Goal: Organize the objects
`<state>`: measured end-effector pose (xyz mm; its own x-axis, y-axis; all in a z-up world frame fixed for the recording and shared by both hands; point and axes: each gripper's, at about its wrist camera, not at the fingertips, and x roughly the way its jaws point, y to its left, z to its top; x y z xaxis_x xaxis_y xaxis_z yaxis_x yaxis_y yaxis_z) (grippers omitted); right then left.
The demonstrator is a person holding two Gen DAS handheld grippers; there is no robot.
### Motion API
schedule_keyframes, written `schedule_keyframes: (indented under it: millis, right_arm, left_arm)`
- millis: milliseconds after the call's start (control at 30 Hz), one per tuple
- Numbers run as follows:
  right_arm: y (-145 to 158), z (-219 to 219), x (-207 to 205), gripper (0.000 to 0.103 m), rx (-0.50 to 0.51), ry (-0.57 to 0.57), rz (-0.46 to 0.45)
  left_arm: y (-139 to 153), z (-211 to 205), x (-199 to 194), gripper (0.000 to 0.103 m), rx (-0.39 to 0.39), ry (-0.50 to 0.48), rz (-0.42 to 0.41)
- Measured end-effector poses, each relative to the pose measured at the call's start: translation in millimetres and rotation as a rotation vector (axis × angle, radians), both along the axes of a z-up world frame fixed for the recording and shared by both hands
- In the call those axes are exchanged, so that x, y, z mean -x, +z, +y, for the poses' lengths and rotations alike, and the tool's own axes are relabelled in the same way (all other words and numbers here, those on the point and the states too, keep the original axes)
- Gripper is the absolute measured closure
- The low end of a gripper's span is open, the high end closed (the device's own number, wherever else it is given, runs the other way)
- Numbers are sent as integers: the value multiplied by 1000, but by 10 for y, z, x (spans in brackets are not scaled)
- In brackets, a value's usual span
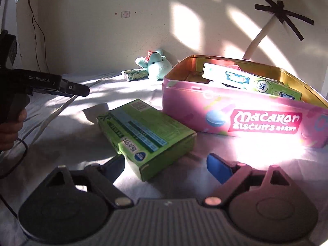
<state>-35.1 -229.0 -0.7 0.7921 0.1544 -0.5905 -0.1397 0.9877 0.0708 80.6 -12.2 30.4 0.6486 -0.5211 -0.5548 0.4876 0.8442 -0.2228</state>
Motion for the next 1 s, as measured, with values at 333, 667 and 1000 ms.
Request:
schedule_keyframes:
  millis: [333, 667, 1000]
  right_arm:
    - [-94, 85, -90, 31, -36, 54, 3]
    - [382, -348, 247, 46, -140, 76, -205]
    - [567, -1073, -345, 44, -139, -63, -131]
  left_arm:
    - [-140, -563, 67, 39, -29, -129, 90]
    - [549, -678, 481, 41, 42, -158, -31]
    - [684, -1762, -210, 40, -85, -189, 2]
